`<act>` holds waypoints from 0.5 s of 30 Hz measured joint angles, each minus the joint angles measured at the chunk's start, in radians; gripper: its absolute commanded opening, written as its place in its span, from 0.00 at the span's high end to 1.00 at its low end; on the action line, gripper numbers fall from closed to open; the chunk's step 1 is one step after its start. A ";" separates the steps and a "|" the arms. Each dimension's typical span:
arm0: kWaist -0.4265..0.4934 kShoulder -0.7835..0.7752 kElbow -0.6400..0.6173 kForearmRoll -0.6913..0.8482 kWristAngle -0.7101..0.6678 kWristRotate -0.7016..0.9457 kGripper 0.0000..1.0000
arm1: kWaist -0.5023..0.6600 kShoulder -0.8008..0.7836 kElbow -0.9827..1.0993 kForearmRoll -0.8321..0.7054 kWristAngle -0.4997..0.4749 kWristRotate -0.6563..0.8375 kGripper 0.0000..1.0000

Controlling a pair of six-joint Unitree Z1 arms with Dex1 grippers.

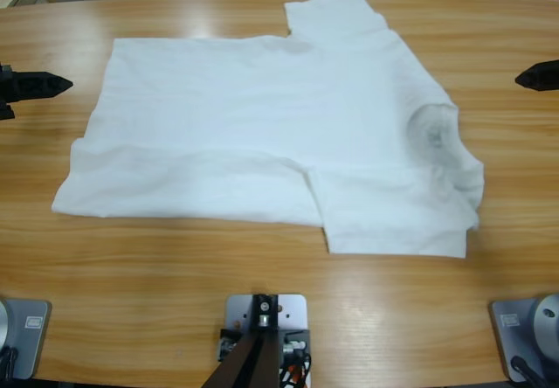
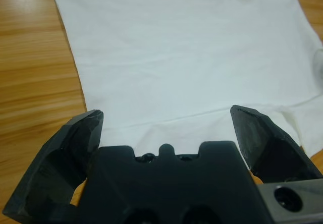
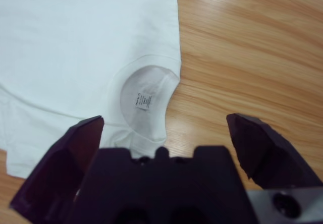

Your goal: Fold clothes

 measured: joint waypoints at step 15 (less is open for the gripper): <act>0.162 0.268 -0.190 -0.119 -0.187 -0.068 0.02 | 0.058 -0.006 0.015 0.015 0.000 0.000 0.00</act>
